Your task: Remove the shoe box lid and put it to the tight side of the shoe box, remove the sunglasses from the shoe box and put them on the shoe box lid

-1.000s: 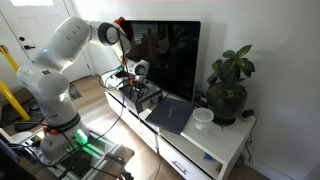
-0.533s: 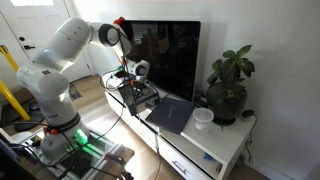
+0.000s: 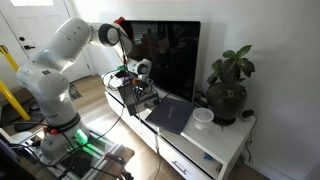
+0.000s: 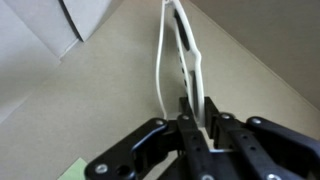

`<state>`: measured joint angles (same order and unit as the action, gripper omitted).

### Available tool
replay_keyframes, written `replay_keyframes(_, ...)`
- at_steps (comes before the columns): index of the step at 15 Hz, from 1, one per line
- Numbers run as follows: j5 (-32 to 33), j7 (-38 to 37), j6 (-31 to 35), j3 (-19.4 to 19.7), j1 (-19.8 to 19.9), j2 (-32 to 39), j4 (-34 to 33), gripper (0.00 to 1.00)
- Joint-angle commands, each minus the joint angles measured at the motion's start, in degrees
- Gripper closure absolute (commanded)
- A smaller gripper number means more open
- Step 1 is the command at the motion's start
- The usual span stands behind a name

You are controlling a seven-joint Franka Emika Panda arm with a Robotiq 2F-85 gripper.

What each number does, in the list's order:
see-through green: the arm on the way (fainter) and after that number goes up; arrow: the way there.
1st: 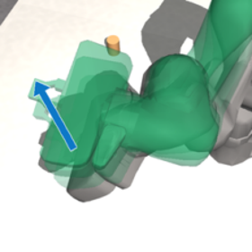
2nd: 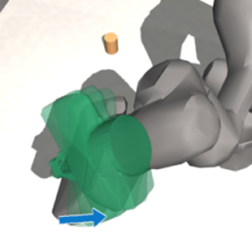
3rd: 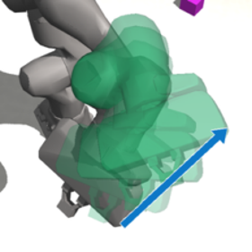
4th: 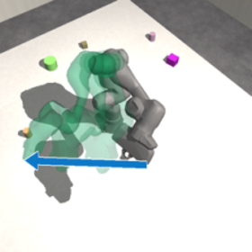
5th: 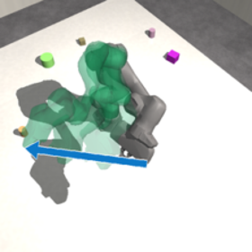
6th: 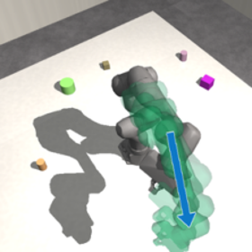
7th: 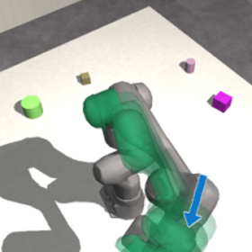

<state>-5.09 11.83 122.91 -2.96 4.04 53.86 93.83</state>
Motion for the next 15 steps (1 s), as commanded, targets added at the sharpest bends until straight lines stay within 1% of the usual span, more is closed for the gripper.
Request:
replay_keyframes(1,1.0,-0.6,-1.4,0.4,0.0,0.2,-2.7,0.96)
replay_keyframes(5,1.1,-0.2,-0.8,0.5,0.2,-0.5,-4.0,0.96)
replay_keyframes(9,0.6,-0.4,-0.2,0.2,0.2,-2.8,-4.1,0.96)
replay_keyframes(12,0.3,-0.5,0.2,0.0,0.1,-5.6,-3.5,0.96)
replay_keyframes(15,-0.7,-0.6,-0.6,-0.9,0.3,-9.9,-2.1,0.96)
